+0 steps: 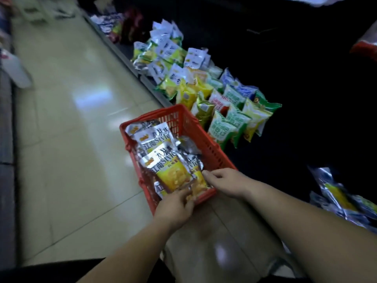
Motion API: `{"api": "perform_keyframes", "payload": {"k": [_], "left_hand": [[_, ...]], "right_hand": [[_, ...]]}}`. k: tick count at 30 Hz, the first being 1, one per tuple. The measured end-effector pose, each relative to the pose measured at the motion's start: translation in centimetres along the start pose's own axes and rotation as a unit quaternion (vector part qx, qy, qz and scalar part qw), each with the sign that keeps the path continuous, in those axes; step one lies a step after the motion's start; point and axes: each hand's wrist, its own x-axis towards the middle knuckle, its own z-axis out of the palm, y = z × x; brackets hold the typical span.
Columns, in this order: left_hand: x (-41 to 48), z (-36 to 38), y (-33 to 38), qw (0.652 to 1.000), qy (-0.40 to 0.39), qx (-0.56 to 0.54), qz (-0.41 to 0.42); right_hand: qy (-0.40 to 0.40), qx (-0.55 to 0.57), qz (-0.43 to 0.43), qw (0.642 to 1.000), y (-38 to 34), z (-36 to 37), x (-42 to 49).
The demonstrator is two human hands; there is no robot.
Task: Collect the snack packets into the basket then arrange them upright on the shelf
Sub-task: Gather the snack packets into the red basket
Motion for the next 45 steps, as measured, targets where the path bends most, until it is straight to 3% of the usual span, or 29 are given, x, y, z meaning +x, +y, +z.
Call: {"api": "perform_keyframes", "payload": {"k": [4, 12, 14, 16, 18, 22, 26, 29, 33, 37, 42, 45], "left_hand": [[-2.2, -1.6, -2.4, 0.992, -0.089, -0.064, -0.065], [-5.0, -4.0, -2.8, 0.963, -0.177, -0.149, -0.137], [-3.7, -4.0, -2.8, 0.963, -0.136, -0.181, -0.145], [-1.7, -3.8, -3.4, 0.97, -0.016, -0.177, -0.163], [0.1, -3.2, -4.5, 0.956, 0.059, -0.197, -0.209], [4.2, -0.5, -7.2, 0.94, 0.045, -0.209, -0.265], [7.7, 0.5, -9.5, 0.92, 0.12, -0.272, -0.256], [9.5, 1.1, -11.0, 0.907, 0.125, -0.318, -0.246], [10.1, 1.9, -11.2, 0.92, 0.118, -0.302, -0.222], [10.4, 2.4, -10.2, 0.941, 0.113, -0.252, -0.195], [9.9, 2.1, -9.6, 0.964, 0.064, -0.224, -0.127], [9.9, 1.6, -9.3, 0.96, 0.039, -0.256, -0.102]], "right_hand": [[-0.082, -0.06, -0.006, 0.995, -1.2, 0.1, 0.0], [-0.068, -0.004, -0.015, 0.998, -1.6, -0.6, -1.8], [-0.05, 0.018, -0.017, 0.998, -1.5, -0.4, -0.9], [-0.037, 0.017, -0.026, 0.999, -1.6, 0.5, 0.8], [-0.01, 0.014, -0.045, 0.999, -2.0, 2.0, 3.1], [0.028, 0.005, -0.068, 0.997, -3.4, 4.3, 9.8], [0.033, 0.021, -0.024, 0.999, -3.0, 5.7, 15.0], [0.004, 0.046, -0.034, 0.998, -0.8, 7.1, 17.7], [-0.036, 0.046, -0.071, 0.996, 0.3, 7.0, 19.2], [-0.074, -0.033, -0.086, 0.993, 0.8, 7.2, 19.3], [0.004, -0.083, -0.078, 0.993, 2.0, 8.4, 19.0], [0.07, -0.03, -0.082, 0.994, 2.4, 8.7, 18.8]]}}
